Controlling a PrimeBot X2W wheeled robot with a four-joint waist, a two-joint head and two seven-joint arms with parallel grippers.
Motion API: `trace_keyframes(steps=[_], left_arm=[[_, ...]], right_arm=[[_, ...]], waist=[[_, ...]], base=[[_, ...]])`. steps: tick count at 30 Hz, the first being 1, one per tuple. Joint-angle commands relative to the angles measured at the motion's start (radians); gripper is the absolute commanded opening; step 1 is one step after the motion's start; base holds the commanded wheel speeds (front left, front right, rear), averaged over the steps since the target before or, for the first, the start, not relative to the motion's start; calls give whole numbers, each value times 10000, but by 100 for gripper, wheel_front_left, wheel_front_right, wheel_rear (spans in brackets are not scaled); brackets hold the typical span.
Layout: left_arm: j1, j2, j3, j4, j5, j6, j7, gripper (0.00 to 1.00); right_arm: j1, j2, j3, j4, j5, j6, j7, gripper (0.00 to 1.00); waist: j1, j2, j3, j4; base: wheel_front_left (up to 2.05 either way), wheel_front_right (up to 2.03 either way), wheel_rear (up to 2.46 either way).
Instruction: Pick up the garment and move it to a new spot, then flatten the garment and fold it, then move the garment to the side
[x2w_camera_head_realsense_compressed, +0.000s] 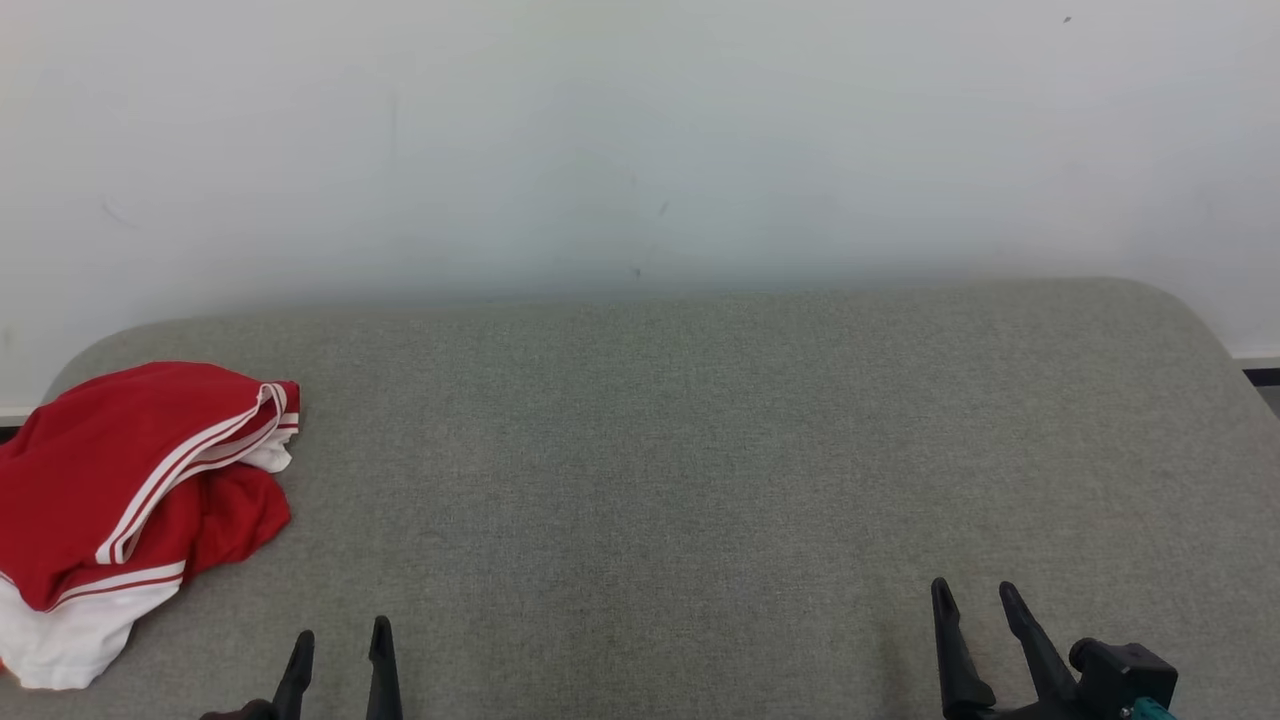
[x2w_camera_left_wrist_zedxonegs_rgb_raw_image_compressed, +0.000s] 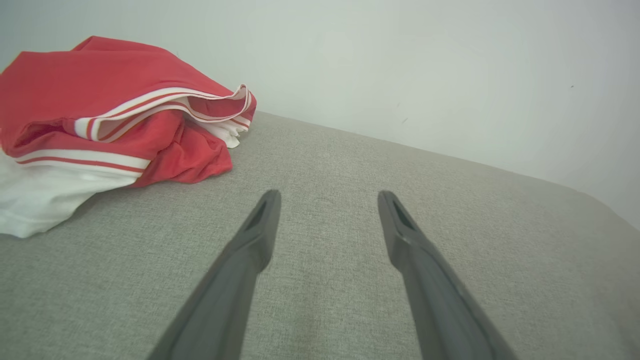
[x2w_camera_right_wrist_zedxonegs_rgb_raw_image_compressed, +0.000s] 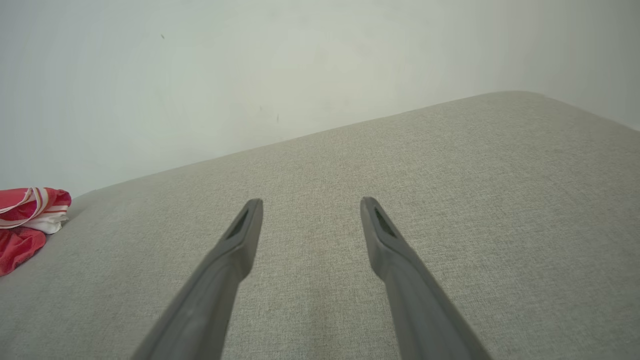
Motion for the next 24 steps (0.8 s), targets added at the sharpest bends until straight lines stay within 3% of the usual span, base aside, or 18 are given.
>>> trace_keyframes(steps=[1, 24], left_arm=[[30, 52, 12, -81, 190, 51, -81, 100], [107, 66, -9, 87, 1453, 79, -512, 100]], right_arm=[[-63, -29, 18, -44, -165, -19, -74, 100], [-11, -33, 238, 151, -1744, -24, -503, 100]], waist=[[0, 0, 14, 2], [0, 0, 35, 36]], base=[[0, 0, 0], [0, 0, 0]])
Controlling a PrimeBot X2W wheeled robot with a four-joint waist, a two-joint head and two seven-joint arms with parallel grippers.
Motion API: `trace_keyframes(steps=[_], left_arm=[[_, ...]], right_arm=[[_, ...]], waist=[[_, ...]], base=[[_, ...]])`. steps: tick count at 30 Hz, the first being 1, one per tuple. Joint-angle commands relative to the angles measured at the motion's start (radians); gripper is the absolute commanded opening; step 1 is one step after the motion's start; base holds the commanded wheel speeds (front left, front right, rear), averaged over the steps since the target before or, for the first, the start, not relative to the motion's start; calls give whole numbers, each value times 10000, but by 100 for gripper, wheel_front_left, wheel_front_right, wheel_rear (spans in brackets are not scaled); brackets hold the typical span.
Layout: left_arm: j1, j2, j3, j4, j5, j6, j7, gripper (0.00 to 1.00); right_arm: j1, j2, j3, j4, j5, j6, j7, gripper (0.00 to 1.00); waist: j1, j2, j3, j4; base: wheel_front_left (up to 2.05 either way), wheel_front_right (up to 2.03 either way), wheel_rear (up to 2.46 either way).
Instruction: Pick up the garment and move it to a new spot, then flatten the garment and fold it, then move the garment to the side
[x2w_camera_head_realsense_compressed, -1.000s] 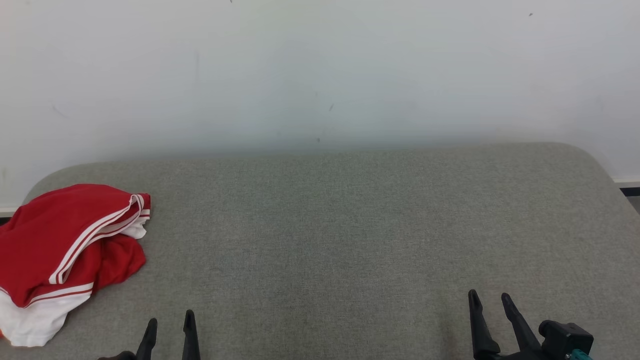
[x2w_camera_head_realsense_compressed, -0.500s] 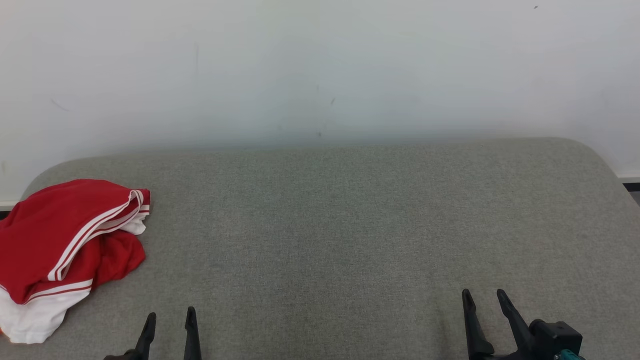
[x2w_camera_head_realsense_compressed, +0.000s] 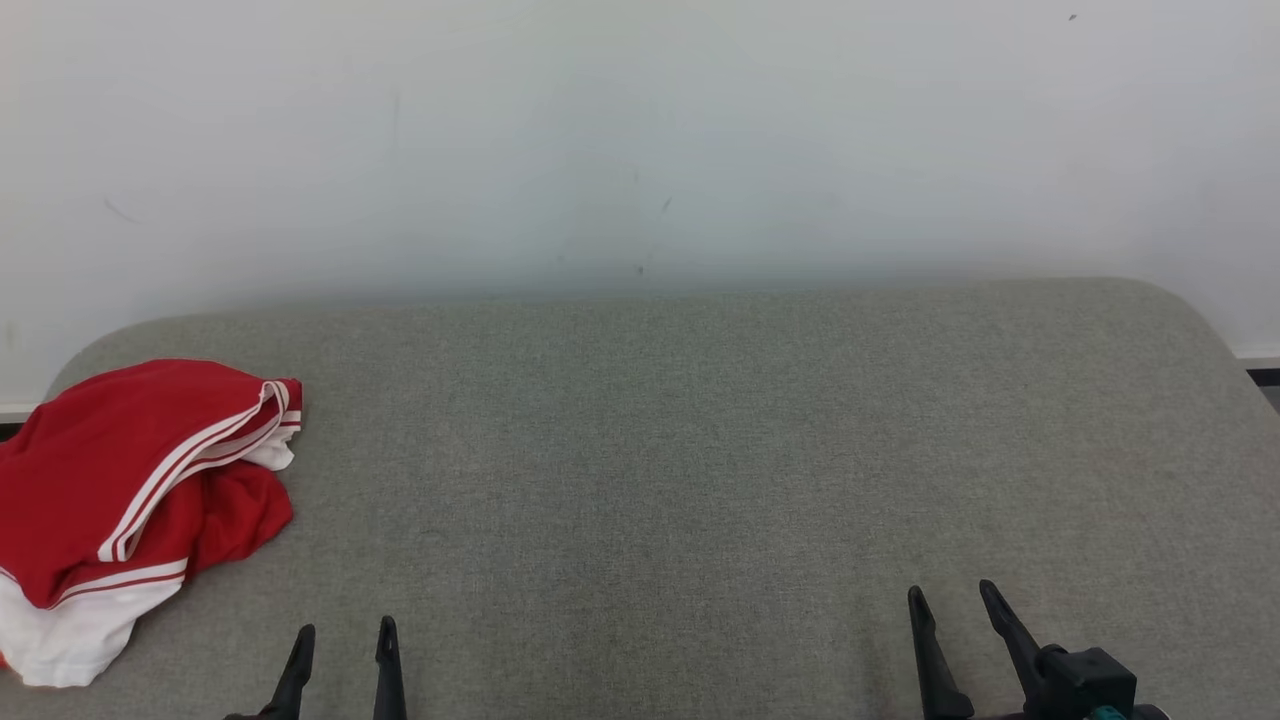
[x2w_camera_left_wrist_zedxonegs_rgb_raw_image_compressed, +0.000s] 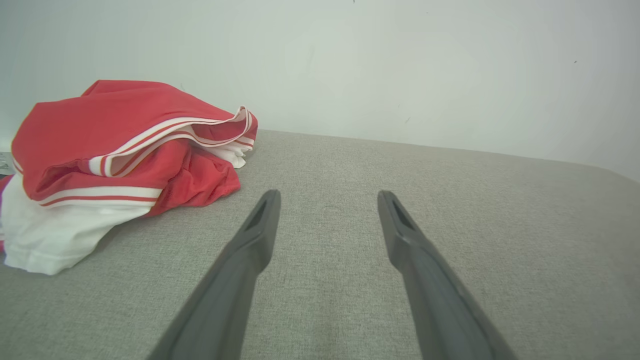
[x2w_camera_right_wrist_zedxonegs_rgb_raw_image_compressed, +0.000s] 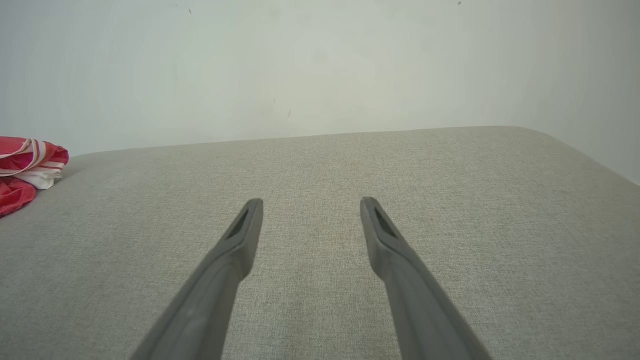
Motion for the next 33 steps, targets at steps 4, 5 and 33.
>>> trace_keyframes(steps=[4, 5, 33], left_arm=[[147, 54, -47, 67, 276, 64, -106, 100], [142, 54, -53, 84, 253, 71, -104, 100], [160, 83, 126, 121, 449, -64, -95, 100]], right_arm=[[8, -28, 47, 55, -313, -24, -102, 100], [5, -28, 37, 56, -293, -24, -93, 100], [349, -24, -82, -187, -75, -24, -91, 100]], waist=[[0, -1, -25, 7], [0, -1, -25, 8], [0, -1, -259, 1706]], base=[[0, 0, 0], [0, 0, 0], [0, 0, 0]])
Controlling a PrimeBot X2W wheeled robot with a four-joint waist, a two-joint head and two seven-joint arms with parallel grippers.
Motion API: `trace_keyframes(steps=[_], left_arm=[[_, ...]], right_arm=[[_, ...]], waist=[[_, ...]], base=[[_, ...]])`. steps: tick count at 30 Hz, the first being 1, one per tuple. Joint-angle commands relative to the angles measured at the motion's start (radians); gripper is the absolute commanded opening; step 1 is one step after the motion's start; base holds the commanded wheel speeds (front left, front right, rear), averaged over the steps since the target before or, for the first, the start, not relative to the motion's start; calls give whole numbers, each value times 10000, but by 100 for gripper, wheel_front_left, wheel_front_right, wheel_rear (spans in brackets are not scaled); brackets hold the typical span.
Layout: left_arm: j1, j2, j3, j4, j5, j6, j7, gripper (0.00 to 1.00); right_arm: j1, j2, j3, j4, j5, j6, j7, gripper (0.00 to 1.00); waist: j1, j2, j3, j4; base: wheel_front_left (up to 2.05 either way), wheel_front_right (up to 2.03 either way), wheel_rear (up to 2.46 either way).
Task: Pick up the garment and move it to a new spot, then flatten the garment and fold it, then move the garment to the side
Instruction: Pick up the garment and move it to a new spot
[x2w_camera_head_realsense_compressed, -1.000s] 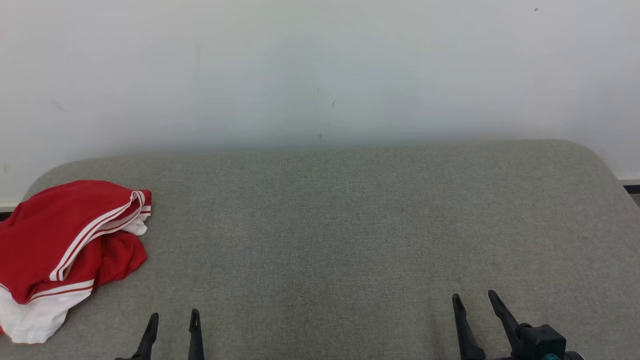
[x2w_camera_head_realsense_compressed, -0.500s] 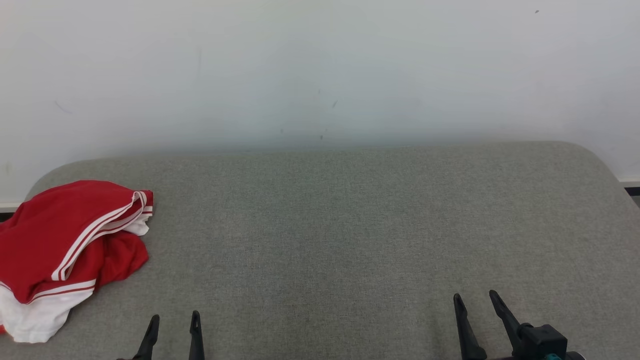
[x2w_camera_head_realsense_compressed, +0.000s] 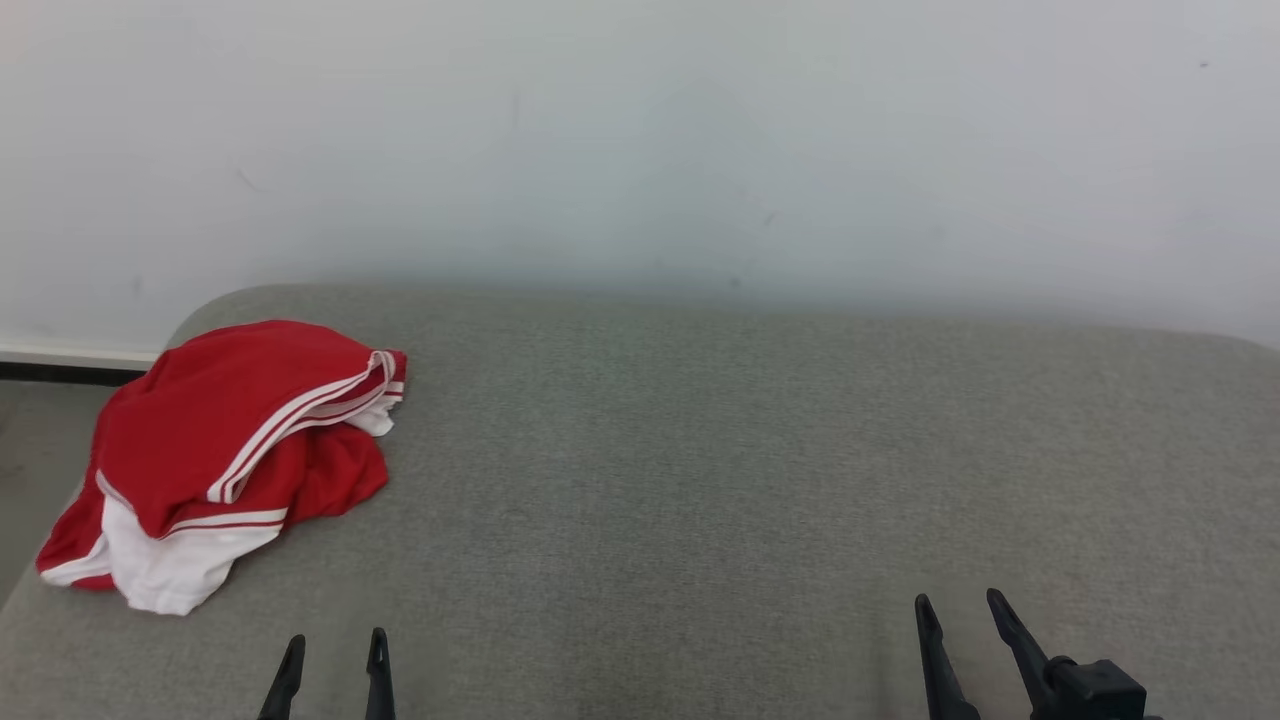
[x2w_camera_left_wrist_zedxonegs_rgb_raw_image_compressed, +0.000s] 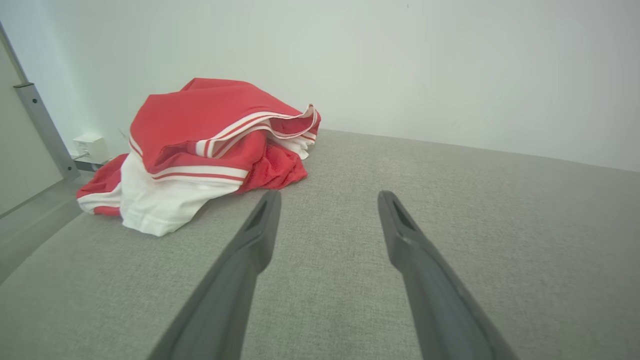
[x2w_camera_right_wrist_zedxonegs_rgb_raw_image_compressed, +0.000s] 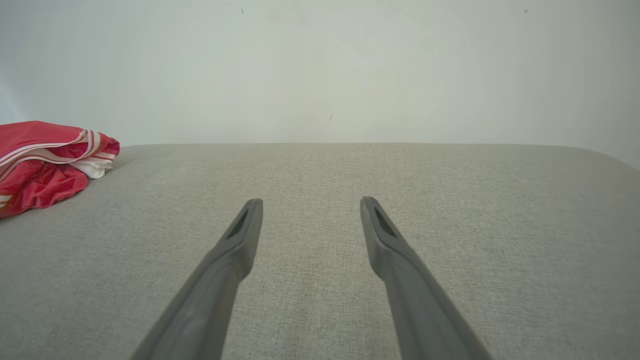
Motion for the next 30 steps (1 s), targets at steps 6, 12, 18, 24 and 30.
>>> trace_keyframes(steps=[6, 12, 18, 24, 30], left_arm=[[165, 159, 289, 34, 230, -126, -11, 100], [270, 201, 455, -47, 317, -140, -11, 100], [395, 206, 710, -247, 275, -77, -11, 100], [455, 130, 918, -461, 153, 4, -11, 100], [479, 87, 991, -556, 147, 46, -11, 100]], right_arm=[[188, -16, 176, -49, 284, -24, -5, 100], [219, -18, 288, -78, 452, -24, -5, 100], [-64, -19, 578, -56, 487, -24, -5, 100], [-358, -21, 813, 75, 432, -24, -5, 100], [-525, -19, 841, 180, 368, -23, -5, 100]], waist=[[0, 0, -174, 1838], [0, 0, -201, 2846], [0, 0, 22, 3397], [0, 0, 273, 3601], [0, 0, 382, 3681]], base=[[0, 0, 0], [0, 0, 0], [0, 0, 0], [0, 0, 0], [0, 0, 0]])
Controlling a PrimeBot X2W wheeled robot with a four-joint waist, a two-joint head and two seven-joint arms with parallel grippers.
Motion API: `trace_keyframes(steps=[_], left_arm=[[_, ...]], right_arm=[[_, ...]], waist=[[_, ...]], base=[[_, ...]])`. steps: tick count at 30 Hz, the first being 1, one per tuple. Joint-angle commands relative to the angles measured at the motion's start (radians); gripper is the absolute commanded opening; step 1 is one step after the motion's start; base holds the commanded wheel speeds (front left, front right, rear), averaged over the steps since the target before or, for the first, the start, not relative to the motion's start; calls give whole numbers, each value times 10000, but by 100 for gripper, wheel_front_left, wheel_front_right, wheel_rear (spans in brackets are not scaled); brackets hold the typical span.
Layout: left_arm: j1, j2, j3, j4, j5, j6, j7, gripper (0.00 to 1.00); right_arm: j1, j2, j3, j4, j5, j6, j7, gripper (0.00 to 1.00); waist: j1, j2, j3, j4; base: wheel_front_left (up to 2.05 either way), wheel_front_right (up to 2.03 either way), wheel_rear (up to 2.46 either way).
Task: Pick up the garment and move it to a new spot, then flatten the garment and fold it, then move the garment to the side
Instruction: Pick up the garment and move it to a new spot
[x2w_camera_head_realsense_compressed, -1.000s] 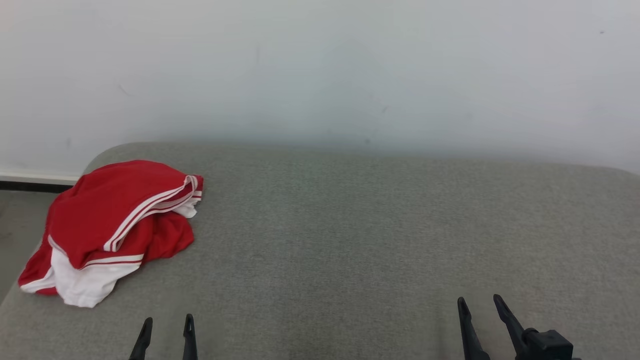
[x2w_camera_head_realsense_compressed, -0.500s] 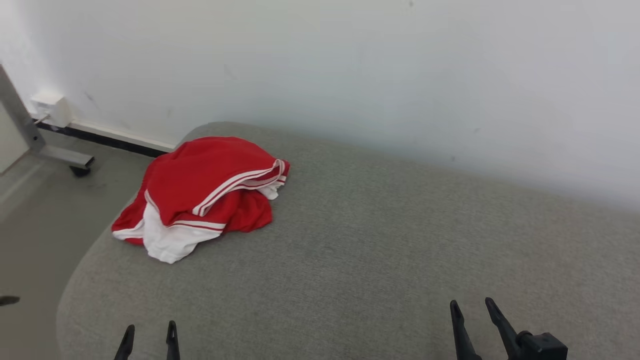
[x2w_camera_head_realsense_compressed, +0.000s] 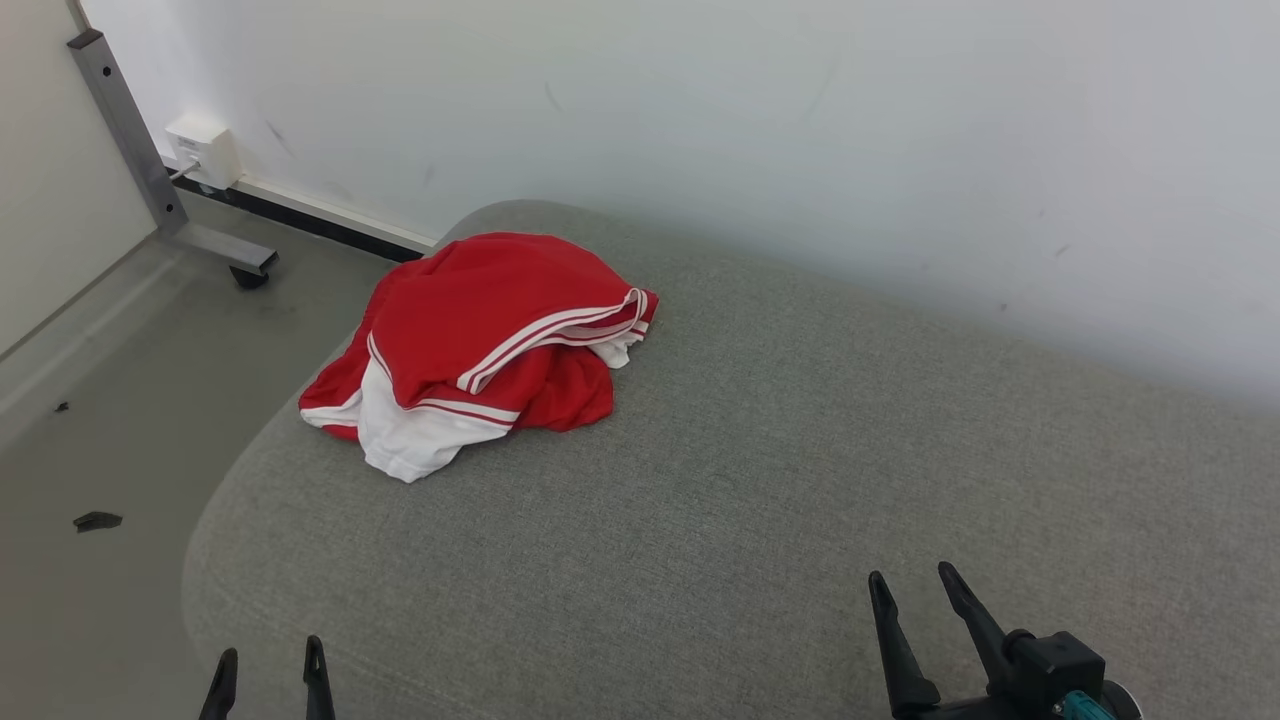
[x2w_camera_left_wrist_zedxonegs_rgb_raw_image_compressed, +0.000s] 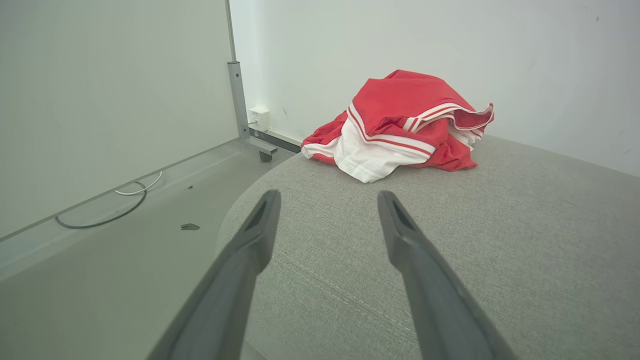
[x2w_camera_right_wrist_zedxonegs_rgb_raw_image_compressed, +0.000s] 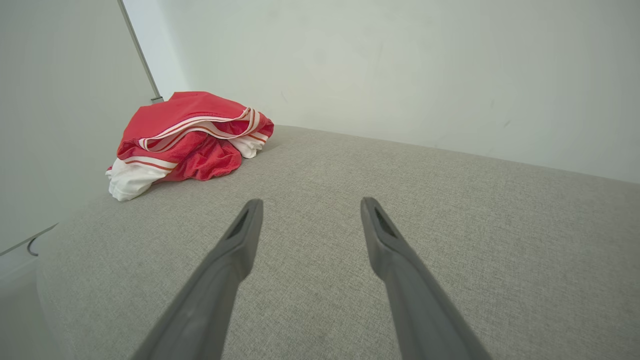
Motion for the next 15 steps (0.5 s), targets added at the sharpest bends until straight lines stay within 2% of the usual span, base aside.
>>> trace_keyframes(steps=[1, 9, 15], left_arm=[[73, -25, 30, -55, 0, 42, -11, 100], [8, -52, 56, -5, 20, 18, -11, 100], [-495, -55, 0, 344, -23, -186, -11, 100]], right_arm=[[-50, -19, -6, 34, -66, -24, -7, 100], [-23, -19, -49, 64, 5, -24, -7, 100], [142, -19, -114, 1, 25, -24, -7, 100]], waist=[[-2, -1, 39, 34], [-2, -1, 8, 6], [-2, -1, -13, -20]], base=[[0, 0, 0], [0, 0, 0], [0, 0, 0]])
